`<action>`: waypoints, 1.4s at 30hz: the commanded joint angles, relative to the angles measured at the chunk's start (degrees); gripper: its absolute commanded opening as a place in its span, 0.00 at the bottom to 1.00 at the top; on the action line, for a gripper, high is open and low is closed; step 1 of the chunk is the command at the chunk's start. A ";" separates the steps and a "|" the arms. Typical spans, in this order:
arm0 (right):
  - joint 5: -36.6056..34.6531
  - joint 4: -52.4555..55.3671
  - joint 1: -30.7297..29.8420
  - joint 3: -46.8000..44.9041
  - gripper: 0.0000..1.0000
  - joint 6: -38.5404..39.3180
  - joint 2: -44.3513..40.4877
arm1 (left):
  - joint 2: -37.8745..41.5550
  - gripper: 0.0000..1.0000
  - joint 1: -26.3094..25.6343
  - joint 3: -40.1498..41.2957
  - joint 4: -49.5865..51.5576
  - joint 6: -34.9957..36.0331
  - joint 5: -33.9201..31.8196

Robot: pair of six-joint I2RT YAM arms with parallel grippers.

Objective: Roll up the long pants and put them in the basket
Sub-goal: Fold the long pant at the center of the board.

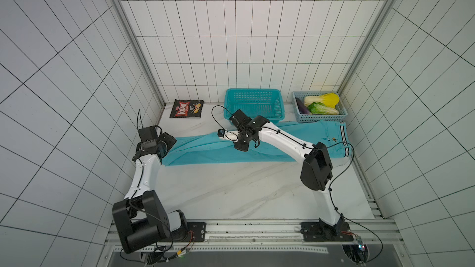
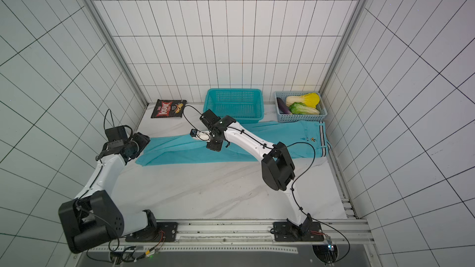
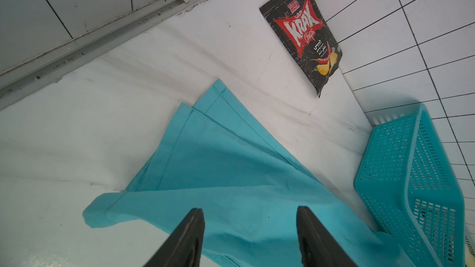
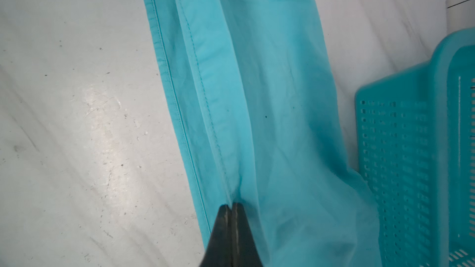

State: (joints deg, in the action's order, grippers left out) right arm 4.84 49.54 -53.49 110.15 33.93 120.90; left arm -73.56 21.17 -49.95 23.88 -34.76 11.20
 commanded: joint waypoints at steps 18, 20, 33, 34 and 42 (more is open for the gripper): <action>4.90 -5.79 0.45 -16.33 0.44 -14.21 -8.70 | -10.11 0.84 -1.77 -5.00 5.60 5.03 -3.85; 9.12 -9.05 4.61 -17.01 0.48 -20.13 -12.95 | -12.74 0.85 -1.57 -6.15 6.64 5.10 -4.24; 22.50 -31.70 45.58 -29.90 0.57 -58.86 -33.15 | -27.58 0.96 -4.95 -15.61 14.27 11.34 -18.97; 23.60 -33.22 46.11 -30.90 0.57 -59.35 -34.05 | -28.67 0.96 -4.90 -16.69 15.06 12.24 -18.56; 23.82 -39.78 49.32 -35.85 0.58 -64.28 -39.85 | -37.62 0.76 -8.09 -20.75 18.23 14.74 -19.18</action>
State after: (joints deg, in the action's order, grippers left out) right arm 27.27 14.79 -6.00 75.75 -26.63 84.36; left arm -108.51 14.28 -69.58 40.12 -22.11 -6.31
